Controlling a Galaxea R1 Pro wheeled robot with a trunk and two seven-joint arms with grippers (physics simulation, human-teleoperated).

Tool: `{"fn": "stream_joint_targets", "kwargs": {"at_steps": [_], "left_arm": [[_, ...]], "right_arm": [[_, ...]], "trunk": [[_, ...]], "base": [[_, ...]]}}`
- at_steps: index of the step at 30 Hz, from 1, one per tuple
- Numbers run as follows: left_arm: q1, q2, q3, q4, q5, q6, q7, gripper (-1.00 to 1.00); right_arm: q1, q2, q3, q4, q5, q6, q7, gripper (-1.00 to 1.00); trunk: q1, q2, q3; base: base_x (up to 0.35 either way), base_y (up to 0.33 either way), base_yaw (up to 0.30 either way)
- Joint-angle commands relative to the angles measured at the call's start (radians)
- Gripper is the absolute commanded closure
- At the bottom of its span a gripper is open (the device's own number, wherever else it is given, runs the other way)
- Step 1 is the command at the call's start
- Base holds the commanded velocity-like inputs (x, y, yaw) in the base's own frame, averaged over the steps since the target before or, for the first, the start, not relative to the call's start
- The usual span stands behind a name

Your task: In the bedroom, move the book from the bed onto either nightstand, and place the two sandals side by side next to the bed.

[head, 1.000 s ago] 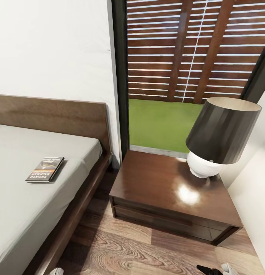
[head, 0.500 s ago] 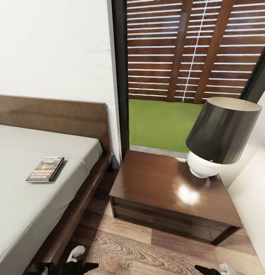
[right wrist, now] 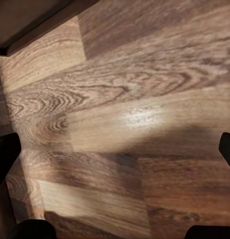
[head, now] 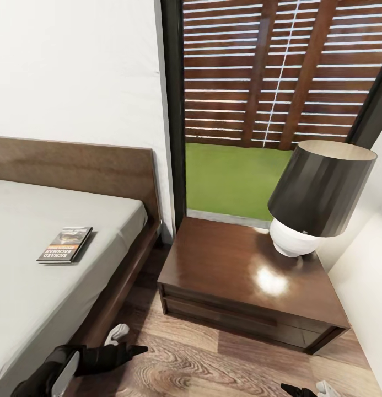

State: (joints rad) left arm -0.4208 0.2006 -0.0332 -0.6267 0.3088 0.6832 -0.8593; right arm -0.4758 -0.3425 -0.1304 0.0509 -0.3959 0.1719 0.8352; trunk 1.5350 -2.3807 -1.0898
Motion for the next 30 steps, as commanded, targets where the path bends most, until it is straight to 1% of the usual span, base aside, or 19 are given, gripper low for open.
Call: {"fn": "stream_joint_targets", "kwargs": {"at_steps": [1, 8, 13, 18, 20, 21, 25, 30], "left_arm": [[0.0, 0.003, -0.002, -0.01, 0.009, 0.015, 0.006, -1.0], [-0.002, 0.008, 0.025, -0.07, 0.016, 0.044, 0.064, -1.0], [-0.002, 0.006, 0.036, -0.112, 0.018, 0.059, 0.105, -1.0], [-0.003, 0.004, 0.047, -0.151, 0.02, 0.074, 0.123, -1.0], [-0.004, 0.002, 0.068, -0.193, 0.021, 0.097, 0.13, -1.0], [-0.004, 0.002, 0.068, -0.193, 0.021, 0.097, 0.13, -1.0], [-0.007, -0.006, 0.1, -0.268, 0.023, 0.161, 0.134, -1.0], [-0.012, -0.032, 0.12, -0.375, 0.025, 0.256, 0.136, -1.0]], "right_arm": [[-0.001, 0.0, -0.008, 0.003, -0.003, 0.009, 0.003, -1.0], [-0.001, 0.0, -0.011, 0.003, -0.004, 0.007, 0.0, -1.0], [-0.001, 0.0, -0.012, 0.003, -0.003, 0.006, -0.004, -1.0], [-0.001, 0.0, -0.014, 0.003, -0.003, 0.006, -0.006, -1.0], [-0.001, -0.001, -0.015, 0.004, -0.004, 0.006, -0.006, -1.0], [-0.001, -0.002, -0.015, 0.004, -0.004, 0.006, -0.006, -1.0], [-0.001, -0.002, -0.015, 0.004, -0.007, 0.007, -0.007, -1.0], [-0.001, -0.001, -0.015, 0.004, -0.008, 0.006, -0.007, -1.0]], "trunk": [[0.0, 0.0, -0.001], [0.0, 0.0, -0.001], [0.0, 0.0, -0.001], [0.0, 0.0, -0.001], [0.0, 0.0, -0.001], [0.0, 0.0, -0.001], [0.0, 0.0, -0.001], [0.0, 0.0, -0.001]], "base": [[0.0, 0.0, 0.0], [0.0, 0.0, 0.0], [0.0, 0.0, 0.0], [0.0, 0.0, 0.0], [0.0, 0.0, 0.0], [0.0, 0.0, 0.0], [0.0, 0.0, 0.0], [0.0, 0.0, 0.0]]}}
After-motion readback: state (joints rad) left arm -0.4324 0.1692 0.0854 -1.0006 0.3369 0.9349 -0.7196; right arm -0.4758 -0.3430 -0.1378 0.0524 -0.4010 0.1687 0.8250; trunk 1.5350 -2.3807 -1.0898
